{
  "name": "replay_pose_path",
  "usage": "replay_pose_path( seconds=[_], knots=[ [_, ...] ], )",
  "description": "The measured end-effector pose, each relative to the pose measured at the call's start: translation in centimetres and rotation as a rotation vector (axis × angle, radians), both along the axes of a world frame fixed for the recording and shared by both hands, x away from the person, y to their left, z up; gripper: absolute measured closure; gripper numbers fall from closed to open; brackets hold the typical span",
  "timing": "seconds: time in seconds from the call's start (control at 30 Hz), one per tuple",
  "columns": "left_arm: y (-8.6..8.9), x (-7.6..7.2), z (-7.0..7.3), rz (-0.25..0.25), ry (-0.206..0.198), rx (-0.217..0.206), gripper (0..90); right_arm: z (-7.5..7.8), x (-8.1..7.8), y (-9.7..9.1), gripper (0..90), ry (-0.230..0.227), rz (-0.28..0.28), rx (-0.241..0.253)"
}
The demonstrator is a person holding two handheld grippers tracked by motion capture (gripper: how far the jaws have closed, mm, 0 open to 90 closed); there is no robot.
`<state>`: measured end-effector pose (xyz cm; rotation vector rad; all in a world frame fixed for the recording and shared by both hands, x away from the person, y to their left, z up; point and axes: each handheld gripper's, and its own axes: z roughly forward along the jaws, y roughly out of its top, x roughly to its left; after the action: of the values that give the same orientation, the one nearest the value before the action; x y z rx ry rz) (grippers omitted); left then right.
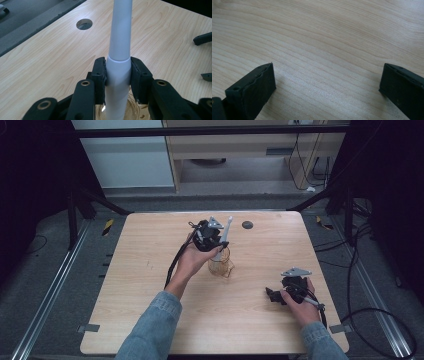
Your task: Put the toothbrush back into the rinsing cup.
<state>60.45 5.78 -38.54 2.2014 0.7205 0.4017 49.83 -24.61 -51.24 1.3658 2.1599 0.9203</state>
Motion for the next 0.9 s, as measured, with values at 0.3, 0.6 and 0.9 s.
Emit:
replay_pose_path(
  seconds=[0.3,0.6,0.9],
  knots=[
    [0.09,0.02,-0.81,0.002,0.014,-0.010,67.3,0.00,0.00,0.00,0.3,0.000,0.000,0.001],
    [0.25,0.15,-0.79,0.004,0.017,-0.012,67.3,-0.01,0.01,-0.01,0.3,-0.001,0.000,-0.002],
    [-0.37,0.50,-1.04,0.006,0.021,-0.022,67.1,0.00,0.00,0.00,0.3,0.000,0.000,0.000]
  ],
)
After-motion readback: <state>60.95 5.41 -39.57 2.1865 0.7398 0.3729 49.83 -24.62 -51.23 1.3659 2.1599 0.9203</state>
